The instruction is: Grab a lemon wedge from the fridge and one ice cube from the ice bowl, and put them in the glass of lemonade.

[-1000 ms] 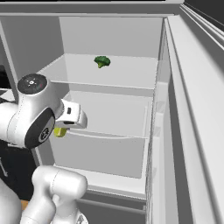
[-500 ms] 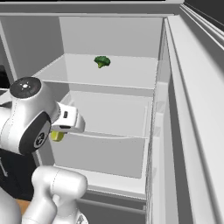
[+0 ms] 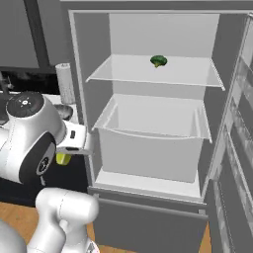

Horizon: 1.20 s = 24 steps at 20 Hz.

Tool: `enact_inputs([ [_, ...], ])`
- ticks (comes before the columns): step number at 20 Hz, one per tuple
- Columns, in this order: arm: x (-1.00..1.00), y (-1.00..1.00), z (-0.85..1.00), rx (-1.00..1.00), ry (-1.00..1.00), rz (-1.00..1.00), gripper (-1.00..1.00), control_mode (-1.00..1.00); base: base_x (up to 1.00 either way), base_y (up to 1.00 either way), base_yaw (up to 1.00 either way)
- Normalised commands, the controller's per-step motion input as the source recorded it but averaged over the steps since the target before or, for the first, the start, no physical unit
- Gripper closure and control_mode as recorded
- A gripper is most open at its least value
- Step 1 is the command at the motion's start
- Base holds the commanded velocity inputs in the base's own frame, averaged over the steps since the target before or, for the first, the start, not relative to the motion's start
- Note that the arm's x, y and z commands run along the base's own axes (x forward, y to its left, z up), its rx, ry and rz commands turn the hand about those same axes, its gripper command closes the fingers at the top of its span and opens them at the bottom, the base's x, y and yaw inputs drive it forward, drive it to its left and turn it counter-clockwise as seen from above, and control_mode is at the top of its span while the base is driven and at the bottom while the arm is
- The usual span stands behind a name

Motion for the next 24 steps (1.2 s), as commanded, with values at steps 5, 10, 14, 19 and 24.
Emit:
enact_inputs([
  [5,0.0,0.0,0.0,0.0,0.0,0.0,1.0,1.0,0.42,1.0,-0.2],
  [10,0.0,0.0,0.0,0.0,0.0,0.0,1.0,1.0,0.42,0.95,-0.35],
  [14,0.0,0.0,0.0,0.0,0.0,0.0,1.0,1.0,0.23,0.53,-0.46],
  [19,0.0,0.0,0.0,0.0,0.0,0.0,1.0,1.0,0.36,0.07,-0.32],
  [24,0.0,0.0,0.0,0.0,0.0,0.0,1.0,1.0,0.65,0.44,-0.15],
])
